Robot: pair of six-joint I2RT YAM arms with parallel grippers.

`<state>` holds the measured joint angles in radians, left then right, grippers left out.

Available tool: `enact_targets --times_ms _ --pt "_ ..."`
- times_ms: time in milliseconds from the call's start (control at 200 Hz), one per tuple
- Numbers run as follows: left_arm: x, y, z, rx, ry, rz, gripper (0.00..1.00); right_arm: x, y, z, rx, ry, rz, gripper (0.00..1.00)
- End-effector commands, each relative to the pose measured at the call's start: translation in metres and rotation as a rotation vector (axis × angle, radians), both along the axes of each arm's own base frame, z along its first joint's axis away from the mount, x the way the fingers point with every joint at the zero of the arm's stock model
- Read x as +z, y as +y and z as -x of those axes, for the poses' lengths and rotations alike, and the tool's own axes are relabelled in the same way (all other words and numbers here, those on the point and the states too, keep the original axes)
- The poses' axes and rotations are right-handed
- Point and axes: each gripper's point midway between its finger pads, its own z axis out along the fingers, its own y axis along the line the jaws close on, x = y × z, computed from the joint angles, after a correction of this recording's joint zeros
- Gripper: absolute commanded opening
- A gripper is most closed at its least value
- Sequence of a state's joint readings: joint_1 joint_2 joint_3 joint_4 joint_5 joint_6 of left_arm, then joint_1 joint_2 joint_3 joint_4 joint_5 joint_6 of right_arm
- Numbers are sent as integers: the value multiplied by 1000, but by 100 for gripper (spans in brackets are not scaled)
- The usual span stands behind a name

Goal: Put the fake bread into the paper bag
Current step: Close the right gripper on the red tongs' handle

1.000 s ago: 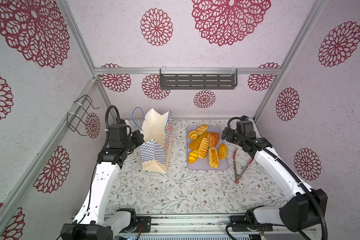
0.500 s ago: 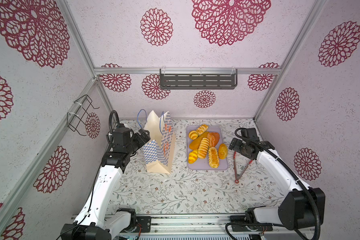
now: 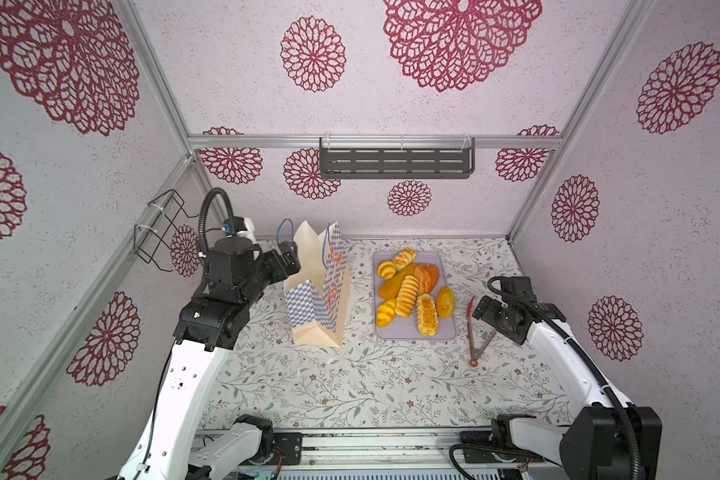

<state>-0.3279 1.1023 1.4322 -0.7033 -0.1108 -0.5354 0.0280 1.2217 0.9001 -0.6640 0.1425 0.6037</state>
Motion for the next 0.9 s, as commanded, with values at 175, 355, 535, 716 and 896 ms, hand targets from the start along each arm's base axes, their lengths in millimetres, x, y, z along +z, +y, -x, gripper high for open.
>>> enact_targets --times_ms 175,355,535,716,896 --pt "-31 -84 8 -217 26 51 97 -45 6 0 8 108 -47 95" --pt "-47 -97 7 -223 49 71 97 -63 4 -2 32 167 -24 96" --pt "-53 -102 5 -228 55 86 97 -74 5 -10 60 194 -17 95" --pt "-56 -107 3 -233 63 101 97 -85 5 -17 77 216 -10 90" --pt "-58 -111 1 -237 66 113 97 -92 6 -23 87 224 -9 86"
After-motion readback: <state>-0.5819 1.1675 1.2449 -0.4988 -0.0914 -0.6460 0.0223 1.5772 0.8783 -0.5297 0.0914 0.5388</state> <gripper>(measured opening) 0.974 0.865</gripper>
